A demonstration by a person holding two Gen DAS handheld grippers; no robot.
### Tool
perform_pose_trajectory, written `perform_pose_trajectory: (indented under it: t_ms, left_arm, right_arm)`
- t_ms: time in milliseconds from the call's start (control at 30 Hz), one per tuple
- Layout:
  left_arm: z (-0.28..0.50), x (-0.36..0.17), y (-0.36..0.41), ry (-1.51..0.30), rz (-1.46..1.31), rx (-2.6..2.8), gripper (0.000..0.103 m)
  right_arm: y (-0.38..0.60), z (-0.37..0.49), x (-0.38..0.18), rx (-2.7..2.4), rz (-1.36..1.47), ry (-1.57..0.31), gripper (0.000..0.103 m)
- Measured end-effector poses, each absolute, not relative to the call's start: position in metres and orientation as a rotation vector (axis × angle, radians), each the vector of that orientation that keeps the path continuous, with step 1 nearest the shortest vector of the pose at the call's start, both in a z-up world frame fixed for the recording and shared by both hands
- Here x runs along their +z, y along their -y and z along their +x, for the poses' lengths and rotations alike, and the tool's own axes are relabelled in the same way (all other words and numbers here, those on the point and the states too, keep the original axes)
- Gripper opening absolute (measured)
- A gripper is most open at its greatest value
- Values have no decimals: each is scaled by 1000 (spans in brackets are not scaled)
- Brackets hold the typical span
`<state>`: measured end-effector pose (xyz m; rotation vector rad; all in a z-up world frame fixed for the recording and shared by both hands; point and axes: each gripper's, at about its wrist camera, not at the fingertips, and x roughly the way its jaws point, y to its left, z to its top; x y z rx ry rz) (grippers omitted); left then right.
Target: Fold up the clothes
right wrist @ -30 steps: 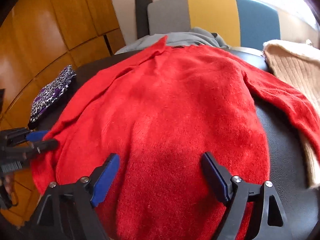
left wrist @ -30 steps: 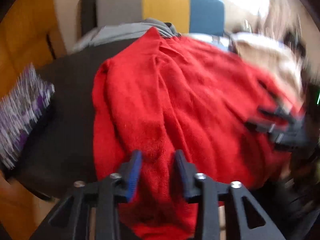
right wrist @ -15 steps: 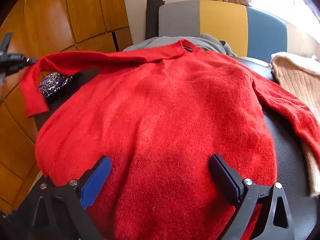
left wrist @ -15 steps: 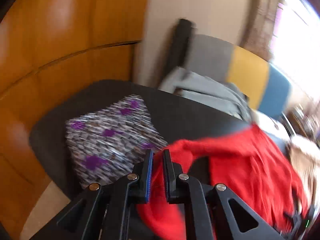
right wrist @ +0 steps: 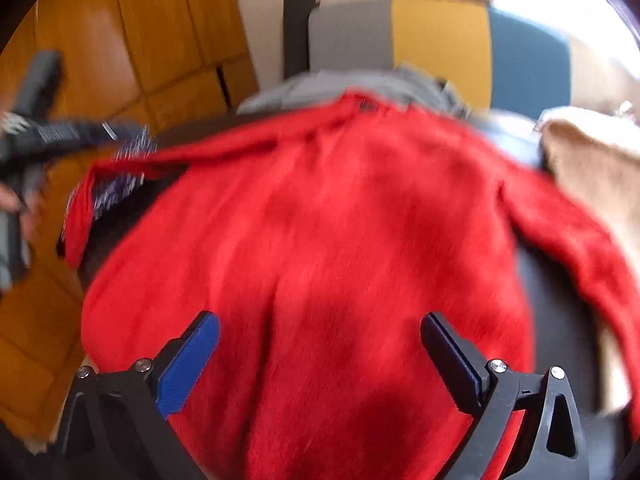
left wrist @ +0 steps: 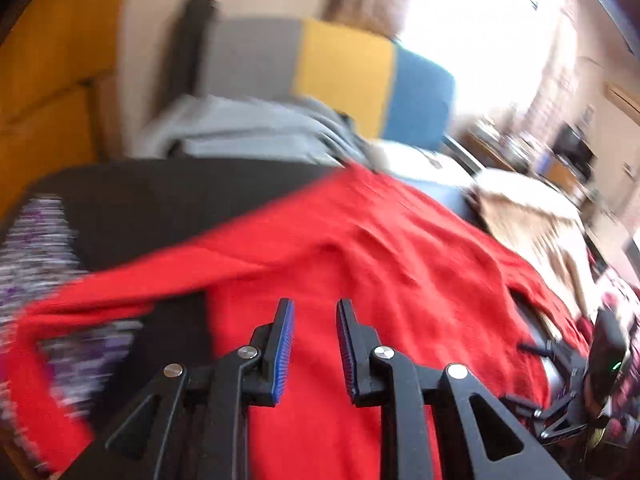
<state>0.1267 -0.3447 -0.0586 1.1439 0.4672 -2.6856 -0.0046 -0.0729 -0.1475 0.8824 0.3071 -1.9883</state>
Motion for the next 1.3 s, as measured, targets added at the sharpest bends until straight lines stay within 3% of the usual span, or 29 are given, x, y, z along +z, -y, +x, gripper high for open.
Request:
perform_pose_trajectory:
  t_ms: [233, 533, 733, 900, 1033, 1133, 1200, 1300]
  left_arm:
    - [33, -115, 355, -571, 1328, -2648, 22]
    - [-21, -137, 399, -721, 1377, -2638, 25]
    - [-51, -128, 476, -772, 1170, -2568, 25]
    - [-45, -99, 537, -850, 921, -2422, 25]
    - [-21, -80, 506, -747, 859, -2529, 28]
    - [-22, -88, 465, -554, 959, -2635, 29]
    - [-26, -98, 443, -458, 1009, -2661, 29]
    - [-31, -113, 426, -480, 1069, -2664, 29]
  right_arm:
    - [114, -53, -134, -2005, 814, -324, 102]
    - [171, -130, -152, -2085, 892, -344, 102]
    - [166, -152, -169, -2021, 1031, -242, 102]
    - [177, -146, -173, -2044, 1031, -349, 103]
    - [176, -145, -172, -2047, 1029, -355, 103]
    - [168, -153, -152, -2043, 987, -234, 92]
    - [174, -162, -129, -2032, 925, -173, 93]
    - [199, -183, -118, -2013, 910, -169, 96]
